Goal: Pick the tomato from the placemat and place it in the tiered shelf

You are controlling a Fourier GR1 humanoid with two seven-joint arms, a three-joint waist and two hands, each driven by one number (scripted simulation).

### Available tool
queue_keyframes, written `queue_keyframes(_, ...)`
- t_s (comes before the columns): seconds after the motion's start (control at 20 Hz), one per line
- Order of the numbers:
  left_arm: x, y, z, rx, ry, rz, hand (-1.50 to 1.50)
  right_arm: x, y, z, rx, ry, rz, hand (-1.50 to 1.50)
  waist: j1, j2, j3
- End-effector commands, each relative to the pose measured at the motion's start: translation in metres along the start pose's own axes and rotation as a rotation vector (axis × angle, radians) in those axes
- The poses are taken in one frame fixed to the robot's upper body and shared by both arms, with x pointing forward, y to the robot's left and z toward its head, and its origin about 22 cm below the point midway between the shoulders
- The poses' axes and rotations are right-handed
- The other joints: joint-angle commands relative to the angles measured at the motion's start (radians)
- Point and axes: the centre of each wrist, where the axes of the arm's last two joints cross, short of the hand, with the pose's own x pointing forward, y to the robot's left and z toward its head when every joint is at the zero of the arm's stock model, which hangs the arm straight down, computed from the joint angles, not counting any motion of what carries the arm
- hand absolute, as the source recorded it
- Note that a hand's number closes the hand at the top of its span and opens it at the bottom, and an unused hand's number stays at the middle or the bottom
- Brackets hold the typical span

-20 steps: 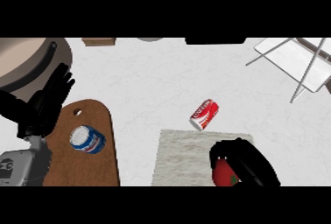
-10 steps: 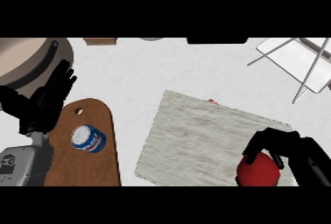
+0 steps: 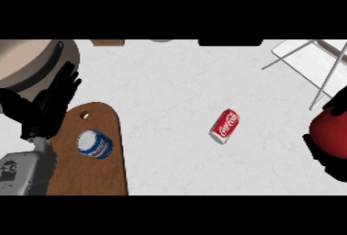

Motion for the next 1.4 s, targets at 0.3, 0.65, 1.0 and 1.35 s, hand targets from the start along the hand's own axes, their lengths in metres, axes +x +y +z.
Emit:
queue_keyframes(0.3, -0.006, 0.002, -0.007, -0.009, 0.019, -0.001, 0.0, -0.042, -0.09, -0.057, -0.127, 0.152, 0.03, 1.5, 0.004, 0.003, 0.001)
queue_keyframes(0.65, 0.002, 0.0, 0.001, -0.005, -0.002, -0.001, 0.0, -0.112, -0.12, -0.065, -0.176, 0.206, -0.05, 1.5, 0.007, 0.003, 0.001)
queue_keyframes(1.0, 0.0, -0.015, 0.001, -0.015, -0.001, 0.001, 0.0, -0.164, -0.122, -0.081, -0.208, 0.232, -0.041, 1.5, 0.012, 0.004, 0.001)
queue_keyframes(1.35, -0.009, -0.017, 0.002, -0.014, -0.02, 0.003, 0.0, -0.212, -0.144, -0.076, -0.219, 0.234, -0.07, 1.5, 0.017, 0.008, 0.002)
